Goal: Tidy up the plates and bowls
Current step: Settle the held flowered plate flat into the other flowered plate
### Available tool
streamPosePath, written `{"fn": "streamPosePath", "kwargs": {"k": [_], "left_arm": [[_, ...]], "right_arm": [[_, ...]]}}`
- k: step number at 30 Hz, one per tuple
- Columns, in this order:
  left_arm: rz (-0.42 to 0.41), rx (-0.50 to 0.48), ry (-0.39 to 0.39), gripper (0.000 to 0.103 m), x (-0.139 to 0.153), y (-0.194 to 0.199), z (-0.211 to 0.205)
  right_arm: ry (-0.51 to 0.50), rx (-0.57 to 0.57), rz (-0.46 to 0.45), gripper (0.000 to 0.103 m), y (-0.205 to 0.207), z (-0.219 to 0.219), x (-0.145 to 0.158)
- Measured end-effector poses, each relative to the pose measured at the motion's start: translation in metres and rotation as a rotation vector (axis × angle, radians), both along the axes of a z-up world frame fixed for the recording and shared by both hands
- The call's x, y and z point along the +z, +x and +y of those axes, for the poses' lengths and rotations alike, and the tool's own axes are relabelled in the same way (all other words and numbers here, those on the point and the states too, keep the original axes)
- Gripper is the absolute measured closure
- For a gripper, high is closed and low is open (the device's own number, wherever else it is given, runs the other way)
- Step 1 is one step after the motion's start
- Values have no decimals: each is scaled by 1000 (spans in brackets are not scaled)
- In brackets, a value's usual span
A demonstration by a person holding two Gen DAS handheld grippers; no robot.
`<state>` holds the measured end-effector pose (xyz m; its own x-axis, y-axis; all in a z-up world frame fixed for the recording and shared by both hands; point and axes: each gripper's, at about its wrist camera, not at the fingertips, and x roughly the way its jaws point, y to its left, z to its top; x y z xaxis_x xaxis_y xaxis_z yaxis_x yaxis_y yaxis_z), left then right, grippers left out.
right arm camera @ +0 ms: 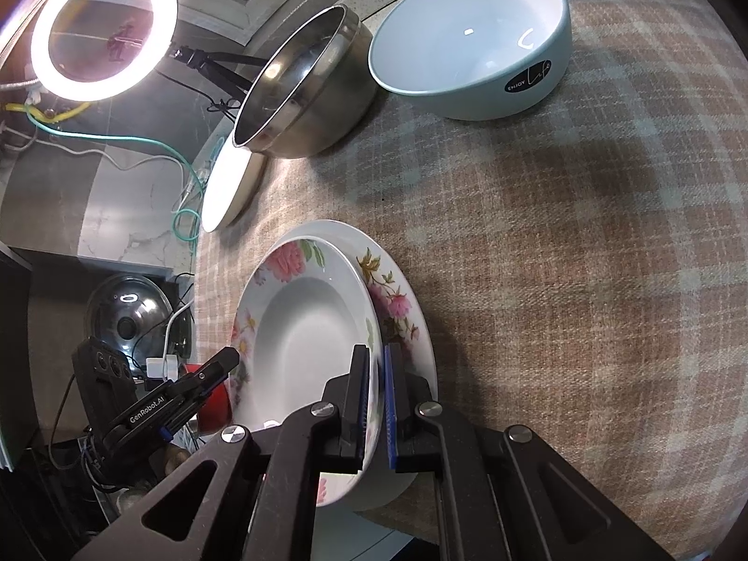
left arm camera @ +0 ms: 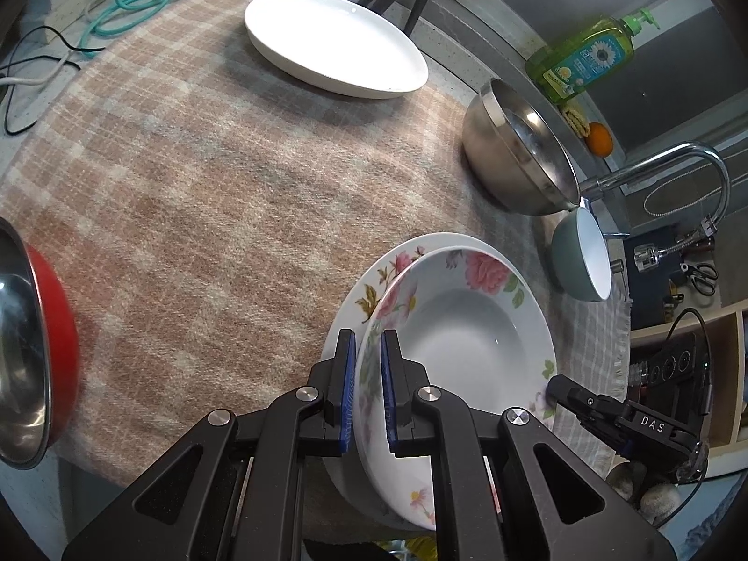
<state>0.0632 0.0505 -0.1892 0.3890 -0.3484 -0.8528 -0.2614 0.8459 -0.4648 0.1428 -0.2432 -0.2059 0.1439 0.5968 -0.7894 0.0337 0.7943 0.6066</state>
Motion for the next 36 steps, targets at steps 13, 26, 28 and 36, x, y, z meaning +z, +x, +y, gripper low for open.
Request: {"fn": "streamPosePath", "kwargs": {"k": [13, 26, 28, 36], "left_arm": [[3, -12, 5, 94, -3, 0, 2], [6, -21, -6, 94, -5, -2, 1], [8, -24, -13, 94, -5, -2, 2], [9, -34, -15, 94, -5, 0, 3]], "right_arm": [[-12, 4, 13, 97, -2, 5, -5], [-16, -3, 15, 97, -3, 0, -5], [-18, 0, 18, 97, -3, 1, -6], [-14, 10, 19, 95, -5, 3, -7]]}}
